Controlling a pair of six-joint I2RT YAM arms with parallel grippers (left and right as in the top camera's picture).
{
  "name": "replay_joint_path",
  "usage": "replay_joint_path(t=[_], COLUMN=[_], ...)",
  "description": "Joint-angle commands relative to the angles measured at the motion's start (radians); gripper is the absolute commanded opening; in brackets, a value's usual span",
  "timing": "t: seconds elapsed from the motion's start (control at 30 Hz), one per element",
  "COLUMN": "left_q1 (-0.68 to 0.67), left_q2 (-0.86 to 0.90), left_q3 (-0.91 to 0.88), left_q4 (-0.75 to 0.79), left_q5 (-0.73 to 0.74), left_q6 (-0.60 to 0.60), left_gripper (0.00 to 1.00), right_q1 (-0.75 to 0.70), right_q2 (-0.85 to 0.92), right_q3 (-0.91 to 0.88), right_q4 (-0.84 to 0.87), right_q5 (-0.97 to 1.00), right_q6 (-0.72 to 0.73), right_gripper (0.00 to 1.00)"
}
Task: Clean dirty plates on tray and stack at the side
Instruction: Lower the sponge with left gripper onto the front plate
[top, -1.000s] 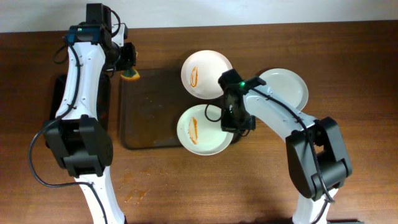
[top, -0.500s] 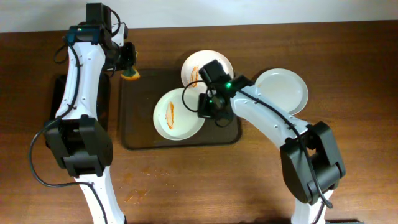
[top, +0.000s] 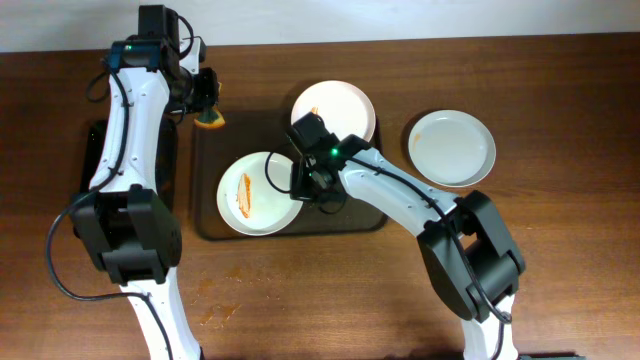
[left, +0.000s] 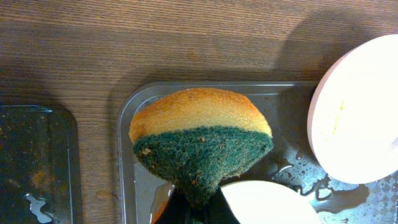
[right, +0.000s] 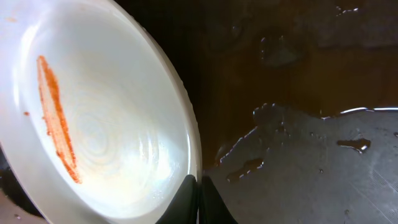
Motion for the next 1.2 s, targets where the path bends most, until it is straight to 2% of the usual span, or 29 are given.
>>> replay_joint_path(t=[0.0,0.17,0.2,0.23,0.33,0.53,0.63,0.83,1.03,1.17], left_q1=[0.003,0.003,0.003,0.003,0.002,0.003,0.002,0.002,0.002,0.002], left_q2=[0.000,0.000,0.000,0.000,0.000,0.000,0.000,0.000,0.000,0.000], left_q3=[-0.006,-0.006,-0.006,-0.006,-0.006,-0.006,-0.006,-0.006,-0.023,-0.104], left_q4=[0.003,0.003,0.003,0.002,0.002,0.002,0.002,-0.005,-0.044,-0.060], left_q5=[-0.003,-0.003,-0.003,-0.003,-0.003,-0.003,-0.003,-0.003,-0.003,-0.002], left_q6=[0.019,0.019,0.019,0.019,0.019,0.019,0.019,0.019,0.019,0.019], left_gripper=[0.01,0.01,0.01,0.01,0.01,0.01,0.01,0.01,0.01,0.01], right_q1=[0.008,0.008,0.005,0.004,0.003,-0.018,-0.021,-0.021,-0.021,-0.021], right_q2=[0.042,0.056,0.056,0.056,0.060,0.115,0.190,0.215,0.233,0.252], right_q3=[0.057,0.073,0.077,0.080,0.082,0.123,0.232,0.270,0.270,0.270], right_q4=[-0.033,-0.051,-0.051,-0.050,-0.045,-0.048,-0.119,-0.104,0.000,0.026], right_q5=[-0.008,-0.010,-0.024,-0.024,-0.020,-0.064,-0.076,-0.059,0.023,0.018], right_q6=[0.008,0.000,-0.016,-0.019,-0.023,-0.041,-0.065,-0.051,0.037,0.047], right_gripper=[0.04,0.05,0.24,0.33,0.45,0.47,0.44,0.04,0.04,0.04])
